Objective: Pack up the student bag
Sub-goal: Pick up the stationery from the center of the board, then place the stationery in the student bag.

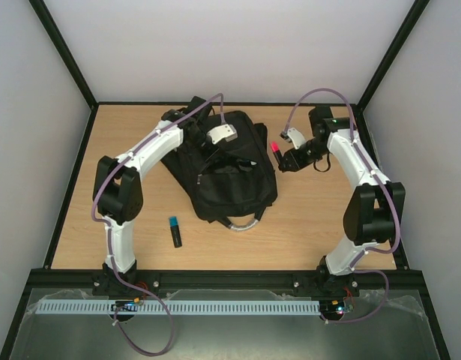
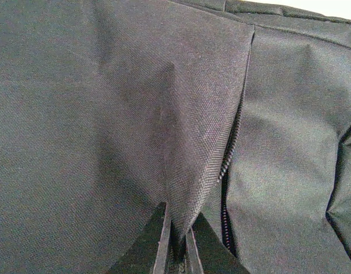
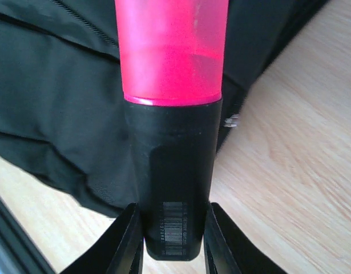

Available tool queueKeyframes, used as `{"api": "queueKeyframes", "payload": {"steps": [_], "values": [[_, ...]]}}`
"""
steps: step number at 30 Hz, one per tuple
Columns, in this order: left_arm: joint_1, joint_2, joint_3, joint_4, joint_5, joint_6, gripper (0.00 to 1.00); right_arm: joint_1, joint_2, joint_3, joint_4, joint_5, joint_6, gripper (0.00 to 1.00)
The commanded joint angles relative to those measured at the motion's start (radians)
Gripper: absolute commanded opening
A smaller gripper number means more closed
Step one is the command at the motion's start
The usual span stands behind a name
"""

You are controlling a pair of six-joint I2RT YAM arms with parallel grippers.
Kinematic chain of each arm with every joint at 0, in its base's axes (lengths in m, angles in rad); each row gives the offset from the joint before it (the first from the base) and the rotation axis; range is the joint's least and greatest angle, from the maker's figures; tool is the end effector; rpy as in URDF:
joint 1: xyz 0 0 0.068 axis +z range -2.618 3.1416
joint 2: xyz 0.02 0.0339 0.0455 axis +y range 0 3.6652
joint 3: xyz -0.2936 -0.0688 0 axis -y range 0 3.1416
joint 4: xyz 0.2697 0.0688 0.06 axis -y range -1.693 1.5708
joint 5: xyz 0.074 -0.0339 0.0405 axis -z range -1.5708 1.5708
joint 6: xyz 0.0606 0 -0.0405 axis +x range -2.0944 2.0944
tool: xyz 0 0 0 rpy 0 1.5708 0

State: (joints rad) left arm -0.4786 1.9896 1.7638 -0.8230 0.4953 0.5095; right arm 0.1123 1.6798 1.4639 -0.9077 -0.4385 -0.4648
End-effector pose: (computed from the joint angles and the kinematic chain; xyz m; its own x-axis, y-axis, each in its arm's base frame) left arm 0.4121 -0.2462 0.2695 -0.3715 0.6762 -0.6362 0.9127 0.3918 -0.1165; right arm 0.3787 0.0686 0.2900 -0.6737 -0.4844 -0.5582 -0.6554 0.7406 0.1484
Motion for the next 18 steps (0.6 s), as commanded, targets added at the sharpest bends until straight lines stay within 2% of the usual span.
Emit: {"api": "queueKeyframes", "payload": {"steps": [1,5,18], "values": [[-0.009,0.006,0.074,0.038,0.063,-0.019,0.02,0.022,0.038,0.047,-0.141,-0.153,0.011,0.24],[-0.016,0.008,0.086,0.039,0.054,-0.017,0.02,0.058,0.060,0.035,-0.165,-0.175,0.037,0.23],[-0.026,-0.018,0.078,0.032,0.041,-0.011,0.02,0.212,0.103,-0.020,-0.097,-0.164,0.141,0.23]]}}
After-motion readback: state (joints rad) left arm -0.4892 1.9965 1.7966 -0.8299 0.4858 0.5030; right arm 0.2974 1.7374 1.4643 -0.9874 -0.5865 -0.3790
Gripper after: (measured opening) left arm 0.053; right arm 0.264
